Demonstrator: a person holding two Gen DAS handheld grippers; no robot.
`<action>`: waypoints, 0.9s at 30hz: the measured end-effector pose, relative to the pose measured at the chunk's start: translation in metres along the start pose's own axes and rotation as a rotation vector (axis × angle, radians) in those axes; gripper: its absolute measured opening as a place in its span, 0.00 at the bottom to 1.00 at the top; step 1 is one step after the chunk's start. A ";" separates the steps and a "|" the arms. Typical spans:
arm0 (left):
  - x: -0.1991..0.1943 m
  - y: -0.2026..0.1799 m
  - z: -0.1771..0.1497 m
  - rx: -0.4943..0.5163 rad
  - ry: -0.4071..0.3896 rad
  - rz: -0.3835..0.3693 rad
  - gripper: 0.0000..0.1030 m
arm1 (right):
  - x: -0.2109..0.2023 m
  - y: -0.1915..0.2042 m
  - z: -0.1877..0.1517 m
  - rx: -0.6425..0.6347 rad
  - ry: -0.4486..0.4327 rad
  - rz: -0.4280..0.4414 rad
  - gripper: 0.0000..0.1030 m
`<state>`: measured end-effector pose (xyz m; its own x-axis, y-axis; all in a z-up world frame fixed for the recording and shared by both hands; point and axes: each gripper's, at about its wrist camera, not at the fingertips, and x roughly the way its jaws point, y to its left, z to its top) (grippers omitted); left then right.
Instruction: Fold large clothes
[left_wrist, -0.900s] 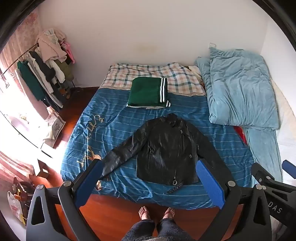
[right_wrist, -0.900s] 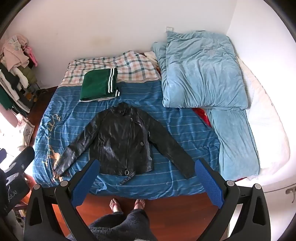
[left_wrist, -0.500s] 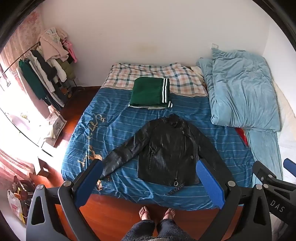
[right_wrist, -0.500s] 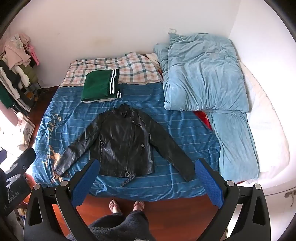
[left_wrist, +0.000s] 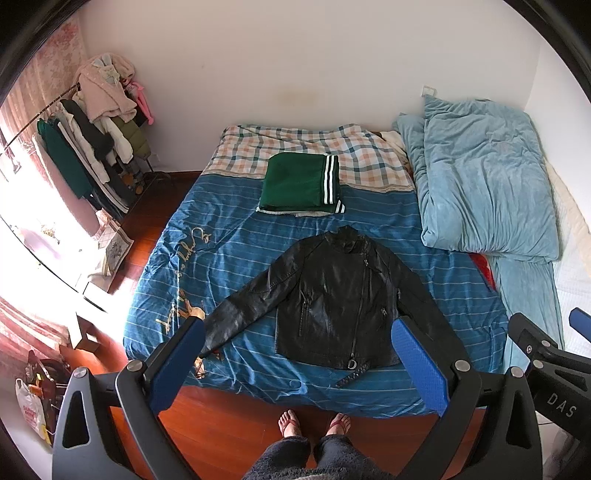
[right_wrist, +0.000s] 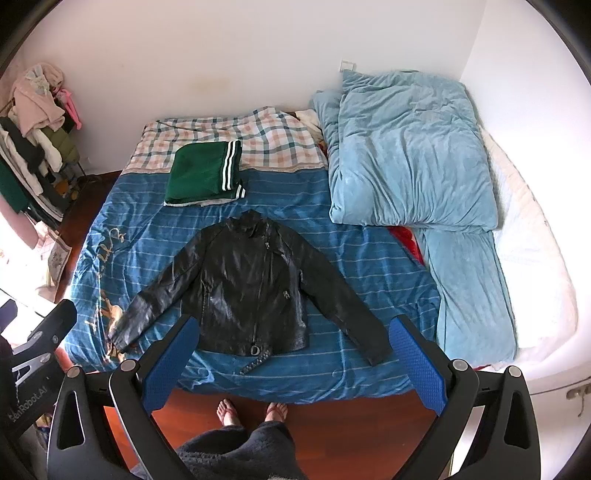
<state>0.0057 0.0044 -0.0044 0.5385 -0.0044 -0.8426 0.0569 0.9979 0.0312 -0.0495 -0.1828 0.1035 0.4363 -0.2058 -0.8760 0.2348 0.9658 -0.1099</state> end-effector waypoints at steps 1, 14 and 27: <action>0.002 0.004 -0.002 -0.004 0.001 0.000 1.00 | 0.000 -0.001 0.000 0.001 0.001 0.002 1.00; -0.002 0.003 -0.004 -0.001 0.003 -0.011 1.00 | -0.001 -0.002 0.000 -0.006 -0.003 0.001 1.00; -0.004 -0.001 -0.003 -0.002 0.005 -0.010 1.00 | -0.002 -0.002 0.002 -0.012 -0.006 -0.001 1.00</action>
<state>0.0010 0.0038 -0.0032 0.5334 -0.0141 -0.8457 0.0608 0.9979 0.0217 -0.0495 -0.1842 0.1063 0.4410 -0.2071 -0.8733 0.2249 0.9675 -0.1159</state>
